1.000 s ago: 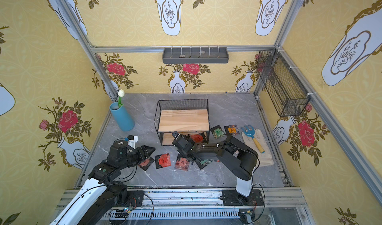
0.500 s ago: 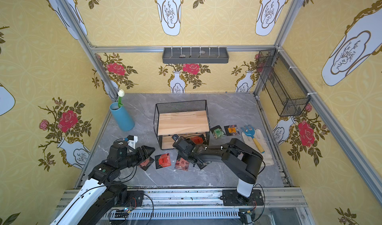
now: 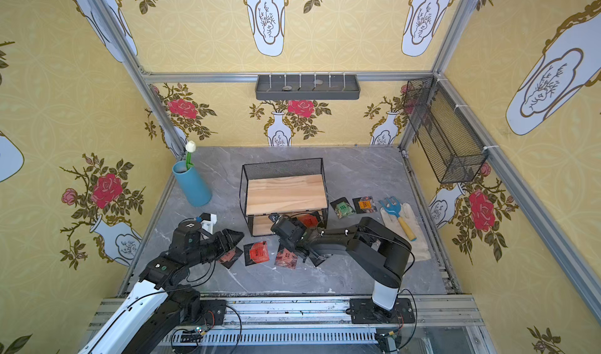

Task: Remove the tea bags from the shelf
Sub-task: Adjust the shelf at the center of the board.

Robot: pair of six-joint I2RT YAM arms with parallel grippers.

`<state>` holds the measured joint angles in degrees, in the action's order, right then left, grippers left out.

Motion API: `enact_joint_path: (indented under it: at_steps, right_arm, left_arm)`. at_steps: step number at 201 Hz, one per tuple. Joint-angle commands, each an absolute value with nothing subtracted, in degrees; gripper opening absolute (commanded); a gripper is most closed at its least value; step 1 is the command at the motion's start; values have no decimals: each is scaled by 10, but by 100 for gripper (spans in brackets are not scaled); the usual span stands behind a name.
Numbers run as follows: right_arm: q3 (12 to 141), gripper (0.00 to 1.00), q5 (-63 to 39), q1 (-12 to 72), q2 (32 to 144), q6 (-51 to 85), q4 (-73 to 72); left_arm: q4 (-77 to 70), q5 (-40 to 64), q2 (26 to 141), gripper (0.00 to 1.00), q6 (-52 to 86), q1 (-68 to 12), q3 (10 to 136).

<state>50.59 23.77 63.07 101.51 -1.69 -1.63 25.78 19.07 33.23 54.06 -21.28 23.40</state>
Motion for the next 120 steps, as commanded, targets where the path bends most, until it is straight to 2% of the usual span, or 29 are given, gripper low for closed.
enact_joint_path:
  at_steps: [1, 48, 62, 85, 95, 120]
  right_arm:
    - [517, 25, 255, 621, 1024, 0, -60]
    - [536, 25, 254, 599, 1046, -1, -68]
    - [543, 33, 252, 596, 1052, -2, -67]
    - [542, 38, 244, 598, 1051, -4, -64]
    - [539, 45, 248, 600, 1050, -2, -64]
    - [530, 47, 255, 606, 1041, 0, -62]
  left_arm:
    - [251, 188, 330, 70, 535, -213, 235]
    - [254, 188, 330, 70, 535, -213, 234]
    - [255, 187, 330, 70, 535, -213, 234]
    - [256, 186, 329, 70, 535, -213, 235]
    - [256, 185, 330, 71, 535, -213, 235]
    - [253, 187, 332, 70, 536, -213, 234]
